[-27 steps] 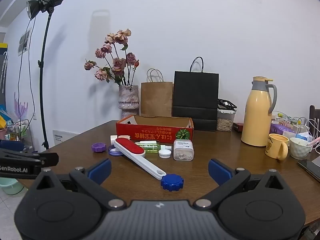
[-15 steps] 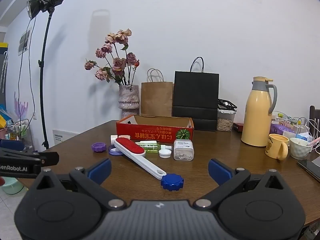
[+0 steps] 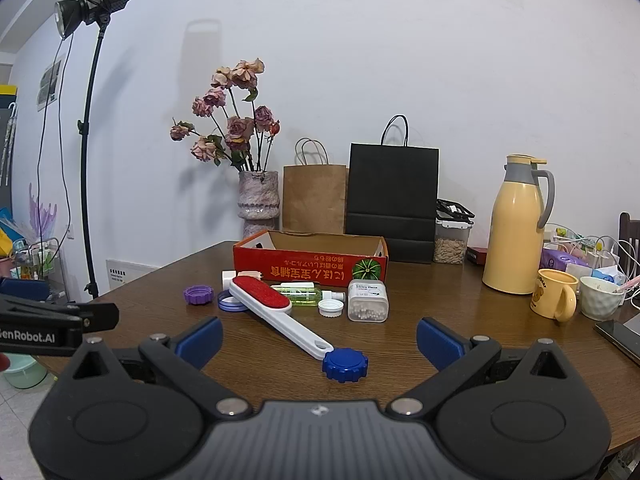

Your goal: Organize rigid objects

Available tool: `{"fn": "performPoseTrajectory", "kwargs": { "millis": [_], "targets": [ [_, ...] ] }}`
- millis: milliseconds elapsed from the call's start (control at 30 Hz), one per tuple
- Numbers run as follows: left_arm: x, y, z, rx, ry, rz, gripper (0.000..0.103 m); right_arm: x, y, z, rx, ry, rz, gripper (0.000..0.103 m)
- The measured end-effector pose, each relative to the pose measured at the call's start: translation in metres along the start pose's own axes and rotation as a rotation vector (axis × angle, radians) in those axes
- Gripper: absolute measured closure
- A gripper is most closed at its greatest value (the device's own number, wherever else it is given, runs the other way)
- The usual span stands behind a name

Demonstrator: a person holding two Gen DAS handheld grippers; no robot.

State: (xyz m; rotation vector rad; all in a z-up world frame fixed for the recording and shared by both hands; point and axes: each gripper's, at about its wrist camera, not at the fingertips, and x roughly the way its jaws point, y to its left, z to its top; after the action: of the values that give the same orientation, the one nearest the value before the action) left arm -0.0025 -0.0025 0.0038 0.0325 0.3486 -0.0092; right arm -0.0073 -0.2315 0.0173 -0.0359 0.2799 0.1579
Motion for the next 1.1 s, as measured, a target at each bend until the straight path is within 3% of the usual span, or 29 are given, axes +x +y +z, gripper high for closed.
{"fn": "performPoseTrajectory", "kwargs": {
  "millis": [1100],
  "targets": [
    [-0.0055, 0.0040, 0.0072, -0.007, -0.006, -0.007, 0.000, -0.0018, 0.0015, 0.0003, -0.003, -0.003, -0.001, 0.000]
  ]
}}
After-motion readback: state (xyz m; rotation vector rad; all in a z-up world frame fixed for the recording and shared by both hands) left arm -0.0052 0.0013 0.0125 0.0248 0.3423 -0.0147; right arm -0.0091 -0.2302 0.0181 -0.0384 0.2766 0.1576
